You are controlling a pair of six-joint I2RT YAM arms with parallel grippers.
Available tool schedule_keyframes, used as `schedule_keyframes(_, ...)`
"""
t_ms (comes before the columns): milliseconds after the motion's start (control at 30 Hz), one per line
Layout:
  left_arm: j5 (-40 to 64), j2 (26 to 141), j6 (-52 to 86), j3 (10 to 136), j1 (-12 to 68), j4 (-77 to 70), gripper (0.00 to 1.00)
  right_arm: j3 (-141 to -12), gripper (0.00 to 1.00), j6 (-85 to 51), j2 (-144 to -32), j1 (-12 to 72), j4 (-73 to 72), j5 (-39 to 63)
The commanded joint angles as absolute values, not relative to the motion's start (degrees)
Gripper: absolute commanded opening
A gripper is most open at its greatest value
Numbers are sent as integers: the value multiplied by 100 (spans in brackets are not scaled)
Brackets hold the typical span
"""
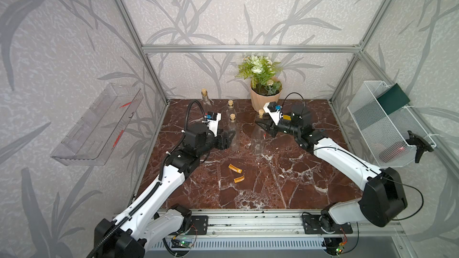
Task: Remove the label from the bottle
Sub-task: Place the bottle at the center of the board.
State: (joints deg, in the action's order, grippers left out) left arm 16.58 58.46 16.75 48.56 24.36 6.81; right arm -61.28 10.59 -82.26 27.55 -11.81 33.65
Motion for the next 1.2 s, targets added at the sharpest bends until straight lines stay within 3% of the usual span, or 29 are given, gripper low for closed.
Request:
schedule_keyframes(0, 1775, 5792, 1740, 4825, 2421, 519, 69, -6138, 0, 1217, -7901, 2787, -1951, 3947)
schedule_keyframes(433, 1767, 5794, 1731, 4861, 2418, 591, 69, -6446, 0, 1301, -8346, 2812, -2092, 5308)
schedule_keyframes(1000, 1769, 5818, 1714, 4844, 2426, 549, 69, -6630, 0, 1695, -8612, 2927, -1705, 5502)
schedule_keyframes(1167, 1764, 5827, 1705, 4845, 2425, 521, 69, -6605, 7, 1705, -8675, 2956, -1701, 5511)
